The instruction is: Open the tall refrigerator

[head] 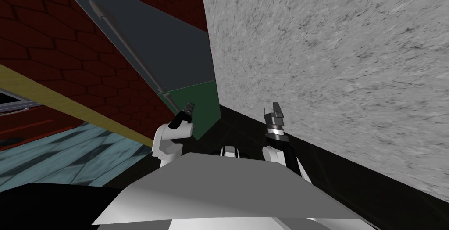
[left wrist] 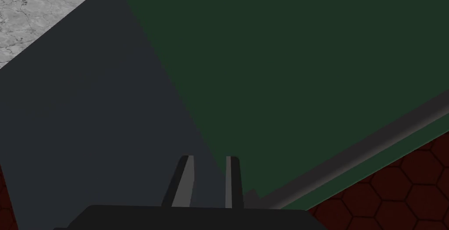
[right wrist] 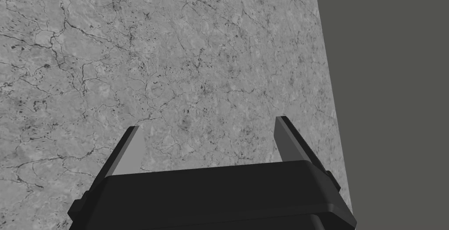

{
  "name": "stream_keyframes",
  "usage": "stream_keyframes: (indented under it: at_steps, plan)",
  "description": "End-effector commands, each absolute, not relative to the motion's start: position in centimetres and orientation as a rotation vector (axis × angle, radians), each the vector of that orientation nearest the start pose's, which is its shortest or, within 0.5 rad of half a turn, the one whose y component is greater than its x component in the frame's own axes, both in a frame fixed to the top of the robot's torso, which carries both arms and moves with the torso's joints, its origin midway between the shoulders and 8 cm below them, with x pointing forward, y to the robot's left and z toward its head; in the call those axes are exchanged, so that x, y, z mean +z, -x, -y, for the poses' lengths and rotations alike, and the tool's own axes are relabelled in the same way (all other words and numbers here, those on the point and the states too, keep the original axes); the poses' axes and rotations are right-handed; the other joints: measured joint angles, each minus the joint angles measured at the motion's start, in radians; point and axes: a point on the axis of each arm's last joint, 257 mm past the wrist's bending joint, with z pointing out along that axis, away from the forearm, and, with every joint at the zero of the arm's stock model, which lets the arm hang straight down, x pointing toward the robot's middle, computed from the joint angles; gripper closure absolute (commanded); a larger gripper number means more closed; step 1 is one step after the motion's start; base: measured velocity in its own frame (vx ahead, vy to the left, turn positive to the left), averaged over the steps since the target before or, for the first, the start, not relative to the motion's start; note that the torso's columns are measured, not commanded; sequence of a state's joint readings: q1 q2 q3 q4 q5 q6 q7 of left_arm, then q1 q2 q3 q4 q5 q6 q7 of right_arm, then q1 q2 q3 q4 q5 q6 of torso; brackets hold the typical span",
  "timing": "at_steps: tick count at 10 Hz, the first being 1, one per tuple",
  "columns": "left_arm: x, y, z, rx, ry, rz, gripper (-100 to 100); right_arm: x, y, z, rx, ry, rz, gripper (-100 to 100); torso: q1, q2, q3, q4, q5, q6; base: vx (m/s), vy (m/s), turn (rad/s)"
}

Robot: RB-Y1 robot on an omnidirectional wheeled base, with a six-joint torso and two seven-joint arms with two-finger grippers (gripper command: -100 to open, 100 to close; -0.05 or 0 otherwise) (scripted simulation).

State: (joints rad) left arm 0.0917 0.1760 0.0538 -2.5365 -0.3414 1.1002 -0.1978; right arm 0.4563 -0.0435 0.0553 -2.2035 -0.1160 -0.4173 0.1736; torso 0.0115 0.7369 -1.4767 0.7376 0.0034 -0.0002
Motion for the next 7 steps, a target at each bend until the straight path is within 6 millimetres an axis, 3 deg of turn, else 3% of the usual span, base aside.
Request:
stream_keyframes:
  at_steps: [1, 7]
  plan:
    - [-6.5, -43.8, -35.3, -0.424, 1.106, -1.345, -100, -1.4, -37.7, 26.8, 1.258, -0.73, -0.722, 0, -0.001, 0.001, 0.001, 0.0, 0.0, 0.0, 0.026, 0.141, -0.001]
    - [-5.0, -44.2, -35.1, -0.448, 1.074, -1.323, -100, -1.4, -37.7, 26.8, 1.258, -0.73, -0.722, 0, -0.012, 0.001, 0.001, 0.001, -0.004, 0.0, 0.044, 0.191, -0.005]
